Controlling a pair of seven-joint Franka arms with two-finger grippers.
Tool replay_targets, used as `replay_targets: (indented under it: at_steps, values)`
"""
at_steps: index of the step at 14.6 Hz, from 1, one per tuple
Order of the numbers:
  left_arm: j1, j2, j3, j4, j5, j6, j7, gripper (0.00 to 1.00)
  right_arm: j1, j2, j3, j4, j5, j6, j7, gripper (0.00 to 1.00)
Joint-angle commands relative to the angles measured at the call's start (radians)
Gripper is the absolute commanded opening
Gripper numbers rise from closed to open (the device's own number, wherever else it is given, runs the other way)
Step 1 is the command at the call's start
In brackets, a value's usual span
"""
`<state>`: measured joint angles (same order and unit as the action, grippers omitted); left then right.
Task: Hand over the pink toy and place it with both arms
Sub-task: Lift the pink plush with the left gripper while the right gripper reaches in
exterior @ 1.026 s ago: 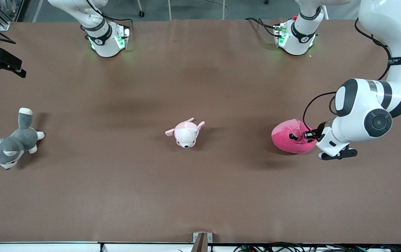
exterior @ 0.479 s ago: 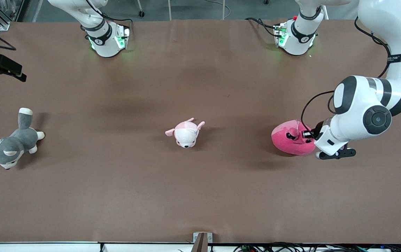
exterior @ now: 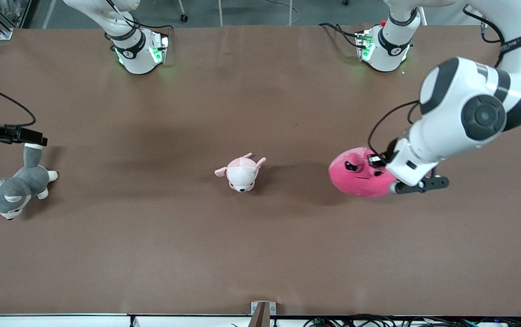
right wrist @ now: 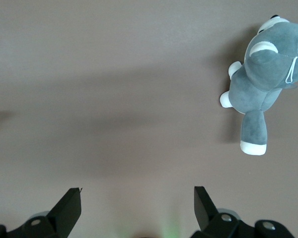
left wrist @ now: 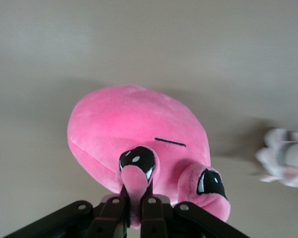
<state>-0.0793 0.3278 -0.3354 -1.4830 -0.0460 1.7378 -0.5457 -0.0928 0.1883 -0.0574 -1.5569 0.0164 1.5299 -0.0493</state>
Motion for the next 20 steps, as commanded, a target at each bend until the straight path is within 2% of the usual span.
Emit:
replay_targets:
  at_steps: [1, 2, 4, 7, 15, 20]
  values:
    - [-0.046, 0.017, -0.065, 0.079, -0.017, -0.029, -0.139, 0.00, -0.004, -0.009, 0.014, 0.024, 0.019, -0.013, 0.116, 1.00]
    - [-0.091, 0.033, -0.068, 0.122, -0.017, -0.029, -0.192, 0.00, 0.010, -0.009, 0.022, 0.032, 0.026, -0.013, 0.219, 1.00]
    - [-0.166, 0.059, -0.067, 0.190, -0.017, -0.023, -0.282, 0.00, 0.109, -0.009, 0.022, 0.041, 0.077, -0.014, 0.493, 1.00]
    - [-0.279, 0.099, -0.057, 0.273, -0.017, 0.011, -0.394, 0.00, 0.208, -0.009, 0.022, 0.046, 0.198, -0.004, 0.867, 1.00]
    - [-0.430, 0.126, -0.053, 0.276, -0.015, 0.131, -0.468, 0.00, 0.465, 0.000, 0.022, 0.048, 0.232, 0.164, 1.405, 1.00]
    - [-0.456, 0.126, -0.056, 0.276, -0.015, 0.144, -0.490, 0.00, 0.579, 0.002, 0.022, 0.066, 0.243, 0.225, 1.582, 1.00]
